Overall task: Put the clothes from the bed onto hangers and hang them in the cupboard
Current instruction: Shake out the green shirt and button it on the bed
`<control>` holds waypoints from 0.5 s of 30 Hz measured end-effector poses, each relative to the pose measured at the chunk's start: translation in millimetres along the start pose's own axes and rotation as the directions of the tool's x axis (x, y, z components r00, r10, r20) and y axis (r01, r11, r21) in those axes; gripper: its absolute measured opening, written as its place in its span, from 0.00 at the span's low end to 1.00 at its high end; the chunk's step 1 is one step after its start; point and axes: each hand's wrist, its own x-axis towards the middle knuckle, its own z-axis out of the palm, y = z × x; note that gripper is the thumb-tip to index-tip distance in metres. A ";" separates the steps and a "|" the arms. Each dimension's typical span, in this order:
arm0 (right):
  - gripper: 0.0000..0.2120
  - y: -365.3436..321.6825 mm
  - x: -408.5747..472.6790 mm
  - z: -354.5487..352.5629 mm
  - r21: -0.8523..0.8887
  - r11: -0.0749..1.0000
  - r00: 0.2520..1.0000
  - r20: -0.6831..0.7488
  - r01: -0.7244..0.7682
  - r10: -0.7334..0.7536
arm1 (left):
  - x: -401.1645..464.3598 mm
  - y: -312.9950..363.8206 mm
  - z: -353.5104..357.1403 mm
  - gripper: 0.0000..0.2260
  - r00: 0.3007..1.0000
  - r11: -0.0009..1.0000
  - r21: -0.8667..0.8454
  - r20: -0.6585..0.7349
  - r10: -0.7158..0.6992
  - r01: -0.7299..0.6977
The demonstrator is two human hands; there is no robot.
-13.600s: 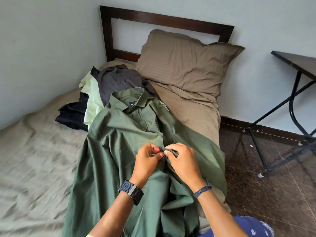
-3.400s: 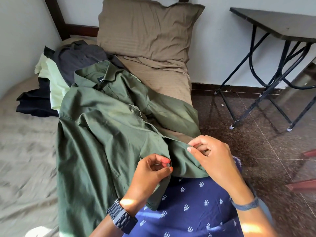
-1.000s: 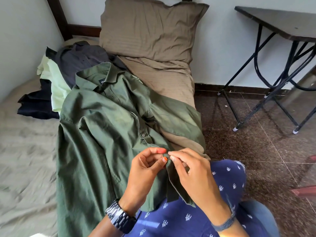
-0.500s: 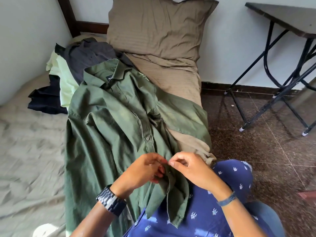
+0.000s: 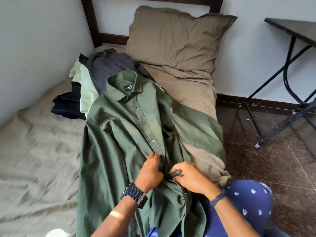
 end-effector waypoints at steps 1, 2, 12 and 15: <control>0.11 0.0 -1.0 -2.1 -0.029 0.999 0.993 0.115 0.015 -0.011 | -2.3 -1.7 -2.3 0.23 0.995 0.997 0.078 0.093 -0.017 0.010; 0.12 -1.7 -2.4 -4.9 -0.073 0.997 0.973 0.229 0.036 -0.018 | -3.6 -2.9 -4.4 0.21 0.982 0.987 0.158 0.185 -0.045 0.016; 0.15 -28.2 61.5 -20.4 -0.108 0.992 0.994 -0.080 0.063 -0.072 | 22.7 -8.0 -15.5 0.21 0.996 0.939 0.338 -0.069 -0.049 0.070; 0.23 -40.8 87.9 -14.1 -0.135 0.988 0.986 -0.139 0.071 -0.090 | 39.3 -13.8 -23.1 0.29 0.986 0.907 0.406 -0.158 -0.048 0.109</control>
